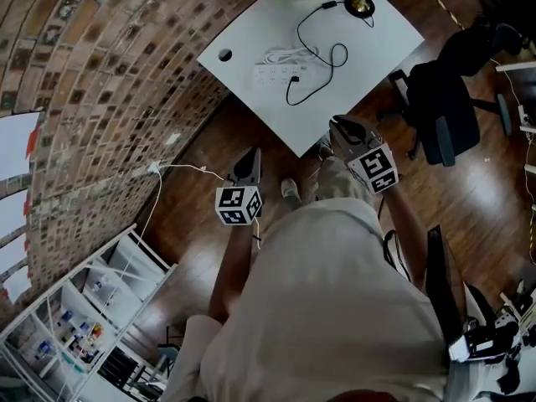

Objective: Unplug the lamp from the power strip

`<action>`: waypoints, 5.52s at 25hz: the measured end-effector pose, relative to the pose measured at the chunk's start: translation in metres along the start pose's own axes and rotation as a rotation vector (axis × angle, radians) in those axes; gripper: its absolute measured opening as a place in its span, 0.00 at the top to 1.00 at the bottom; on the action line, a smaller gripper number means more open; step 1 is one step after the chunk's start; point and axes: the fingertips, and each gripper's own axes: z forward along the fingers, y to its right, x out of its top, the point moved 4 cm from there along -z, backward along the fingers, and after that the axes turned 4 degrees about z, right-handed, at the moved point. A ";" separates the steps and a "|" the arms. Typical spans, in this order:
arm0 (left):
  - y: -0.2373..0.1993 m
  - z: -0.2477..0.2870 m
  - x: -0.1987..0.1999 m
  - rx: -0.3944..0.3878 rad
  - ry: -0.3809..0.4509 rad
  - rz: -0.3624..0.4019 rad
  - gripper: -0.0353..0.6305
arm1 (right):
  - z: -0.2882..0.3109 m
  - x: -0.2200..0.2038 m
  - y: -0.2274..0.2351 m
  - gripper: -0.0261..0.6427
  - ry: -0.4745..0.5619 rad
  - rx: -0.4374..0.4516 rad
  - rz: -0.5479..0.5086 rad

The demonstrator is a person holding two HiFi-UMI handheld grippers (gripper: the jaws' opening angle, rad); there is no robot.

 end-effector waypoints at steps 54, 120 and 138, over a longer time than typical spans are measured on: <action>-0.079 0.322 -0.063 -0.170 -0.621 0.422 0.91 | 0.253 -0.099 0.091 0.81 -0.550 0.315 -0.483; -0.076 0.347 -0.075 -0.259 -0.779 0.829 0.96 | 0.294 -0.136 0.083 0.90 -0.647 0.294 -0.587; -0.082 0.346 -0.075 -0.227 -0.775 0.721 0.96 | 0.226 -0.115 0.102 0.89 -0.586 0.204 -0.445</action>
